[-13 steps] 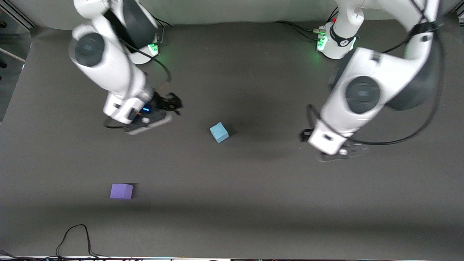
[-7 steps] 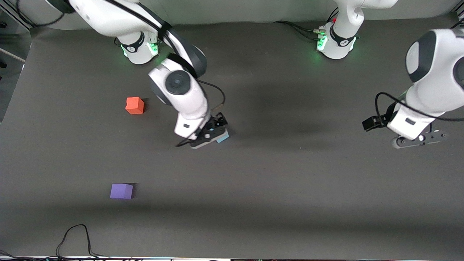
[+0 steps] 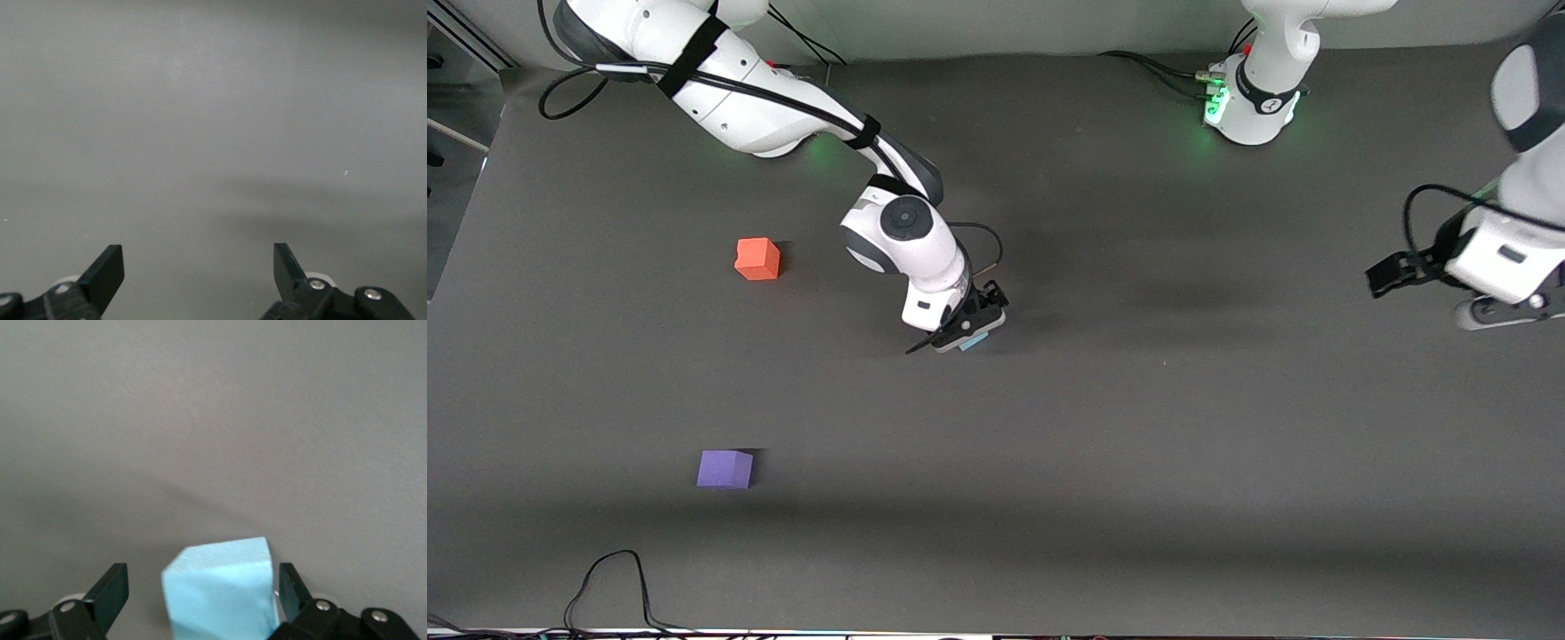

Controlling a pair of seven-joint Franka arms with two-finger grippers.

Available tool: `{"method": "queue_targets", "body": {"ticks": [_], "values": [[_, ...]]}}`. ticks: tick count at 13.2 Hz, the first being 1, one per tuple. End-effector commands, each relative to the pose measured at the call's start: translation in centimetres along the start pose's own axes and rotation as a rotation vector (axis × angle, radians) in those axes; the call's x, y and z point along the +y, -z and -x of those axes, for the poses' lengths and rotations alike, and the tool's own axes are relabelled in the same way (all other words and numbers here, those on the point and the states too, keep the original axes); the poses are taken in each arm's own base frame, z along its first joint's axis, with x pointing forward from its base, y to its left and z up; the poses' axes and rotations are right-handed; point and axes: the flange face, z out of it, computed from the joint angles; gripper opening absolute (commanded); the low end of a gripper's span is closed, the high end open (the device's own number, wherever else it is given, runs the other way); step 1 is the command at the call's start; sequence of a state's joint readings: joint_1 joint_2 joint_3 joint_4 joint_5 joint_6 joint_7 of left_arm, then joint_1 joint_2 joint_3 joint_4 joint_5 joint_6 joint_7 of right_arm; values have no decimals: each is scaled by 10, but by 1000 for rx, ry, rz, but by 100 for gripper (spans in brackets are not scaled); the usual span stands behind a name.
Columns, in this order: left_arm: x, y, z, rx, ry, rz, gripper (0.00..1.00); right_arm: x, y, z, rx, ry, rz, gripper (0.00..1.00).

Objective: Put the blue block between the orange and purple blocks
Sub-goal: 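Carry the blue block with the right gripper between the orange and purple blocks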

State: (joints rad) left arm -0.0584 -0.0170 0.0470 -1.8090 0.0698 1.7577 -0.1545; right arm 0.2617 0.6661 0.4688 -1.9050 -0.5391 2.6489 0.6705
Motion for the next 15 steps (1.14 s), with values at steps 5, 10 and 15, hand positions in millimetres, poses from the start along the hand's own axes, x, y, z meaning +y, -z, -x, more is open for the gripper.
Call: {"method": "queue_targets", "body": {"ticks": [5, 10, 15], "values": [[-13, 20, 5, -19, -29, -12, 100, 35, 1, -2, -9, -67, 91, 21], [0, 20, -7, -69, -34, -34, 100, 147, 100, -23, -105, -201, 108, 21], [-1, 20, -6, -78, -36, -37, 100, 358, 131, 54, -125, -273, 124, 22]]}}
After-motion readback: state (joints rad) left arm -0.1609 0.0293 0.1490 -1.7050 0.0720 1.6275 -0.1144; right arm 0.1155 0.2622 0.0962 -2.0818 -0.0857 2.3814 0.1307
